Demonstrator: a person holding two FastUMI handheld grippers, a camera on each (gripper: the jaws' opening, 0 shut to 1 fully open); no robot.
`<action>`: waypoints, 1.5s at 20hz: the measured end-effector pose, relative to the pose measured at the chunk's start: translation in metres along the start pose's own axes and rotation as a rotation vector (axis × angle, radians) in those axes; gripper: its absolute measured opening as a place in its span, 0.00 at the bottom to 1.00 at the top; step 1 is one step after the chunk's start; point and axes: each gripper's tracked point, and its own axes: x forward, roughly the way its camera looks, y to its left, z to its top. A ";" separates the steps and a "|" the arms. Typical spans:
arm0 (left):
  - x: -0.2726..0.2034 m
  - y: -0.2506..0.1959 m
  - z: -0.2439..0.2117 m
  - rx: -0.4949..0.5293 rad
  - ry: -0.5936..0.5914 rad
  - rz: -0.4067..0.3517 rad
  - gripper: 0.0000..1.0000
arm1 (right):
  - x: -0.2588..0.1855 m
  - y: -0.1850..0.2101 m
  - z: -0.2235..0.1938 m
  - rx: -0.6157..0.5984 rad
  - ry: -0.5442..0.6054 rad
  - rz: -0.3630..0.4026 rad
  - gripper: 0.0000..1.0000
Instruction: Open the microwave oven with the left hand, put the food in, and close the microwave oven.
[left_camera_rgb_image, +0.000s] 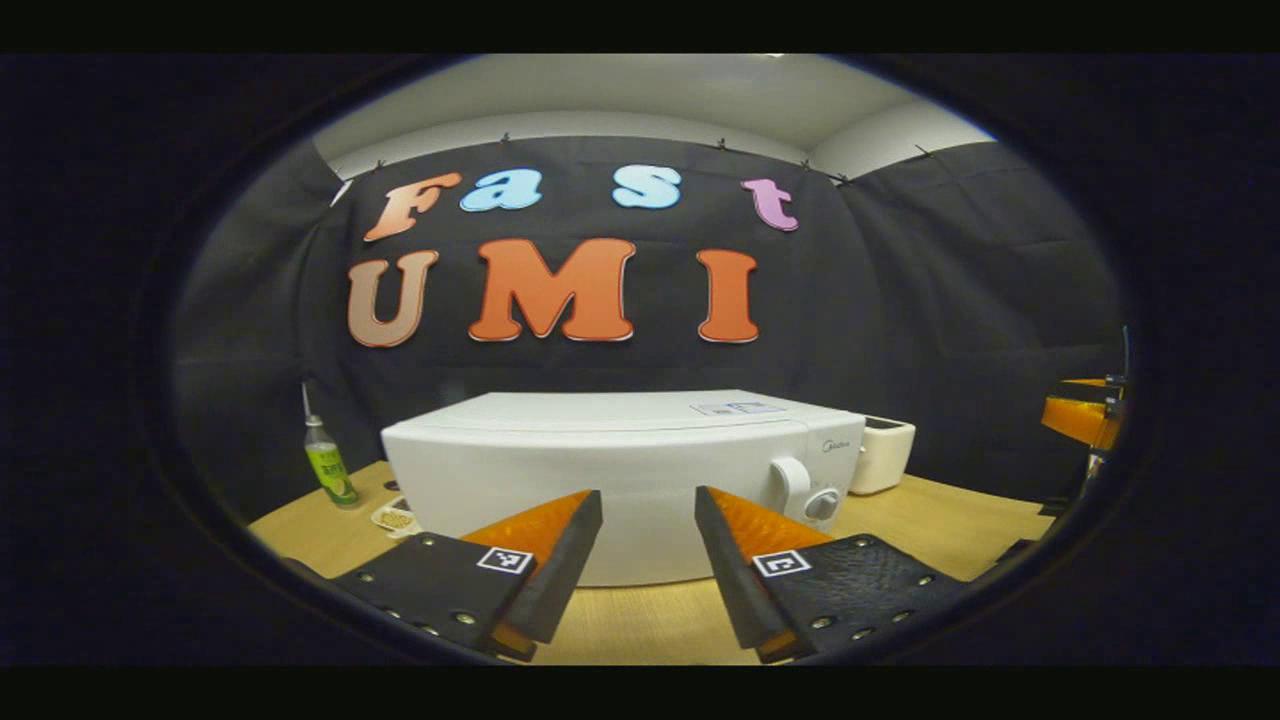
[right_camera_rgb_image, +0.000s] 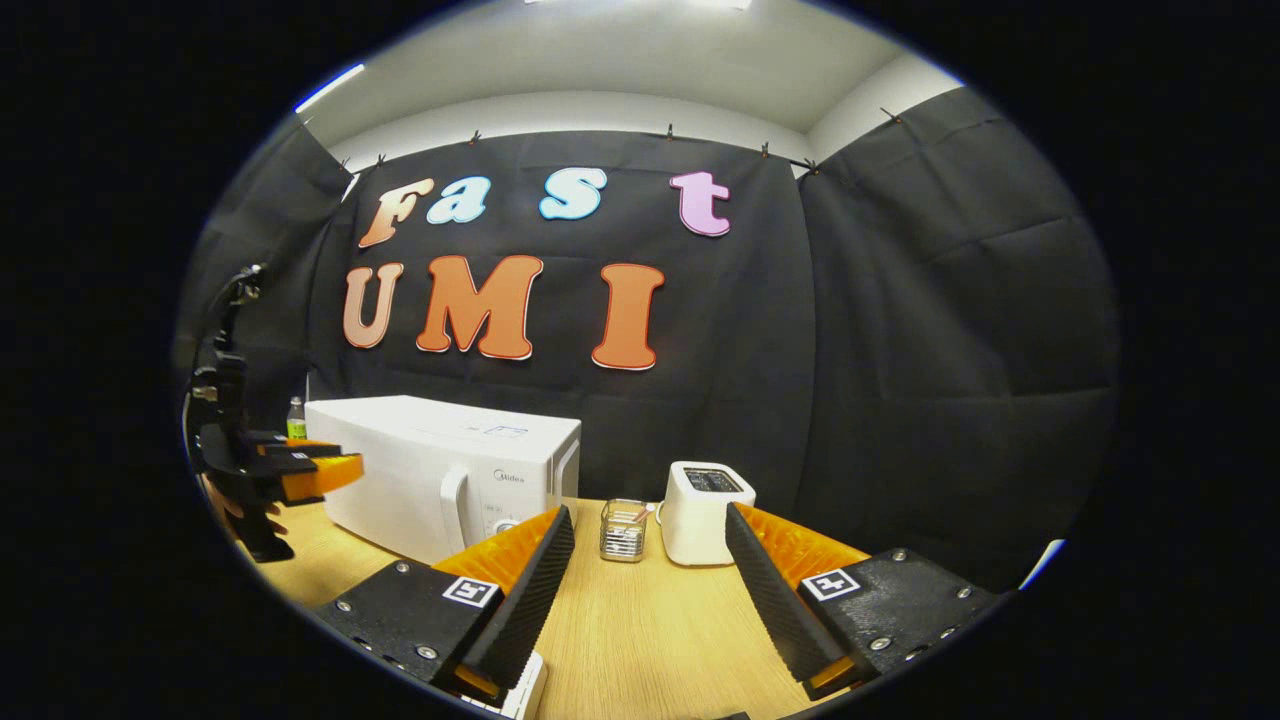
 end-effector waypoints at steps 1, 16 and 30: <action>-0.009 0.015 0.012 0.008 -0.009 0.021 0.68 | 0.002 0.005 0.007 0.003 -0.009 0.006 0.94; -0.145 0.178 0.150 0.002 -0.089 0.282 0.88 | 0.006 0.073 0.135 0.045 -0.163 0.138 0.95; -0.176 0.169 0.214 0.025 -0.207 0.276 0.88 | -0.017 0.086 0.189 0.022 -0.234 0.206 1.00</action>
